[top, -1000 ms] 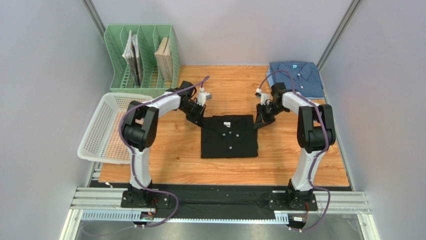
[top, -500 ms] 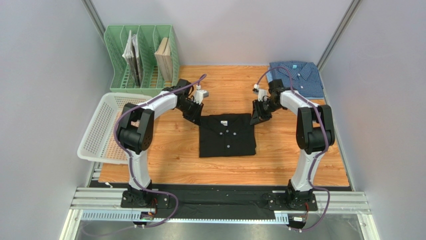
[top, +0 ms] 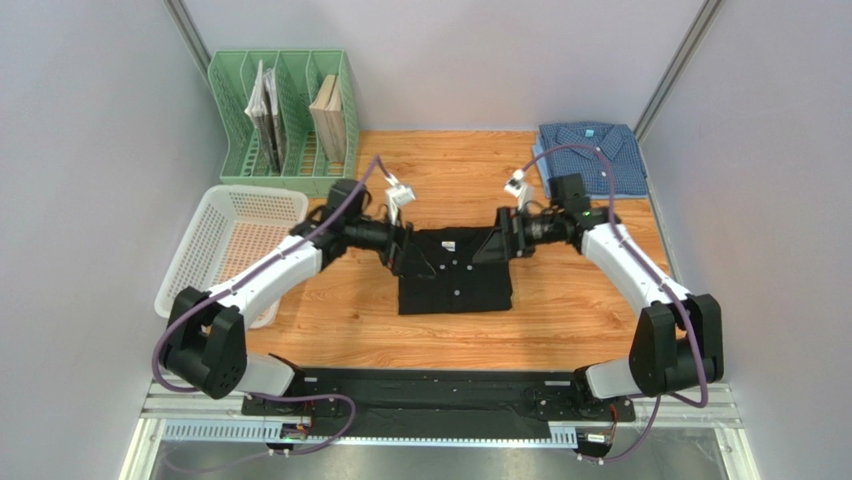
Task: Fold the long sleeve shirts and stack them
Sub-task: Fold the shirt
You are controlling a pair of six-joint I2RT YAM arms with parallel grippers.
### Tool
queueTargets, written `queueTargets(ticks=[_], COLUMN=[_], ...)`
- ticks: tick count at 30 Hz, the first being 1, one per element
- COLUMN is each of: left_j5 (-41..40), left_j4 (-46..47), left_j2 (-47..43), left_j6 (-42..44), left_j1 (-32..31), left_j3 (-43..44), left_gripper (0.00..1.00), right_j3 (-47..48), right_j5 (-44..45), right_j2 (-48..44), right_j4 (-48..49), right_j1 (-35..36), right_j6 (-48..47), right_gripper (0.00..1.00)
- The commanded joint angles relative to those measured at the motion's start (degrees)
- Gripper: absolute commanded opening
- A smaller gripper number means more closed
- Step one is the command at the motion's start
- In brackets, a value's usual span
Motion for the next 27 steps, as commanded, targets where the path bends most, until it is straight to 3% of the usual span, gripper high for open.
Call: queueTargets(ticks=[1, 7, 10, 12, 16, 19, 20, 23, 27], left_j5=[8.9, 8.6, 6.0, 5.5, 10.9, 11.9, 11.7, 10.1, 6.9], left_j4=[19.9, 16.8, 14.0, 11.2, 5.0, 3.9, 4.3, 4.8, 7.7], left_j2=[10.5, 27.9, 29.9, 29.8, 23.0, 16.6, 16.2, 19.8, 29.6], left_j6=[-16.3, -15.2, -13.6, -12.6, -5.7, -3.3, -3.9, -5.5, -10.2], left_j1=[-6.3, -3.1, 0.9, 4.1, 5.5, 4.9, 4.6, 3.8, 3.9], left_j3=[-6.2, -4.0, -6.0, -7.0, -5.2, -1.4, -0.2, 7.2, 14.0], left_gripper=[0.99, 0.94, 0.93, 0.92, 0.88, 0.88, 0.88, 0.86, 0.84], right_j3=[-9.2, -6.3, -6.4, -5.2, 2.2, 6.4, 8.7, 14.5, 19.7], right_j5=[-10.5, -11.4, -10.4, -10.1, -14.1, -13.5, -12.7, -12.1, -11.3], right_j2=[8.7, 26.4, 31.2, 31.2, 21.6, 18.5, 19.4, 27.2, 35.9], right_j4=[13.1, 4.4, 0.6, -6.7, -20.1, -15.8, -13.6, -7.8, -2.2], right_j1=[5.7, 3.0, -1.0, -3.9, -5.2, -5.6, -5.6, -5.5, -5.3], right_j6=[11.1, 2.2, -0.4, -4.4, -13.4, -8.8, -7.1, -2.1, 2.0], right_gripper=[1.00, 0.95, 0.91, 0.89, 0.84, 0.80, 0.74, 0.58, 0.45])
